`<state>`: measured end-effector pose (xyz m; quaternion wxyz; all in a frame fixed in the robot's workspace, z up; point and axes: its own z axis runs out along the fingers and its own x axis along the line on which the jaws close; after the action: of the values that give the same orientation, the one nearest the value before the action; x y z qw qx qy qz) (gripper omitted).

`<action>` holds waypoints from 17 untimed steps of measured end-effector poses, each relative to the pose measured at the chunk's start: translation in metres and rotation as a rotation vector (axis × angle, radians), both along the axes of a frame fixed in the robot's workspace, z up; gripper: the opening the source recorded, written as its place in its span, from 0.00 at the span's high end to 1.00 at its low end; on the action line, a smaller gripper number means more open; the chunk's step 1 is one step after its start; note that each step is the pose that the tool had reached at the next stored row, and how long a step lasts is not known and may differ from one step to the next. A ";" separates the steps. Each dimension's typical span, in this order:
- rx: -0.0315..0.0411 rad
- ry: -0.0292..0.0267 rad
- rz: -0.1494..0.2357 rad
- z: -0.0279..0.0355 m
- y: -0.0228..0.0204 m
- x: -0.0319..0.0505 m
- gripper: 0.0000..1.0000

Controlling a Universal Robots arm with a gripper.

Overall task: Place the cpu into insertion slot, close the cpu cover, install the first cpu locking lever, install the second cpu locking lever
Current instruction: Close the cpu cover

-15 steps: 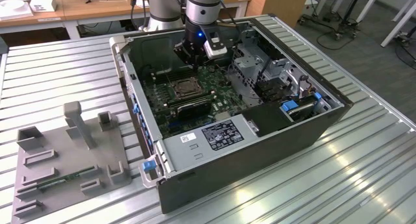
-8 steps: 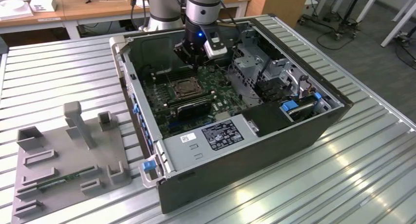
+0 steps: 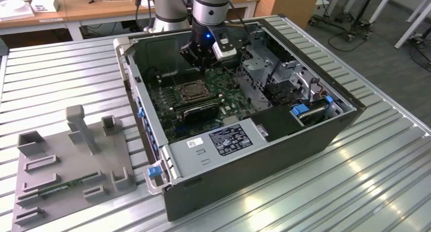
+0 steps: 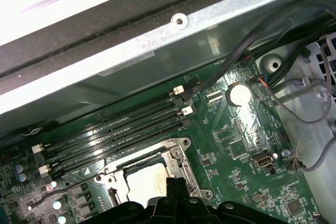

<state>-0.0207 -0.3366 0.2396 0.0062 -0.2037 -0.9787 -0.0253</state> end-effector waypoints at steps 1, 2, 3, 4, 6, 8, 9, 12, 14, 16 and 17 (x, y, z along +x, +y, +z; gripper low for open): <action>0.0000 0.0000 0.002 0.0000 0.0000 0.0000 0.89; 0.0000 0.0000 0.005 0.0000 0.0000 0.0000 0.89; 0.0000 0.0000 0.005 0.0000 0.0000 0.0000 0.89; 0.0001 0.0000 0.005 0.0000 0.0000 0.0000 0.89; 0.0000 0.0001 0.007 0.0000 0.0000 0.0000 0.89; 0.0000 0.0000 0.009 0.0000 0.0000 0.0000 0.89; 0.0000 0.0000 0.010 0.0000 0.0000 0.0000 0.89; 0.0000 0.0000 0.013 0.0000 0.0000 0.0000 0.89; 0.0000 0.0000 0.015 0.0000 0.0000 0.0000 0.89; 0.0000 0.0000 0.015 0.0000 0.0000 0.0000 0.89; 0.0001 0.0000 0.015 0.0000 0.0000 0.0000 0.89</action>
<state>-0.0207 -0.3365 0.2396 0.0064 -0.1962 -0.9802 -0.0253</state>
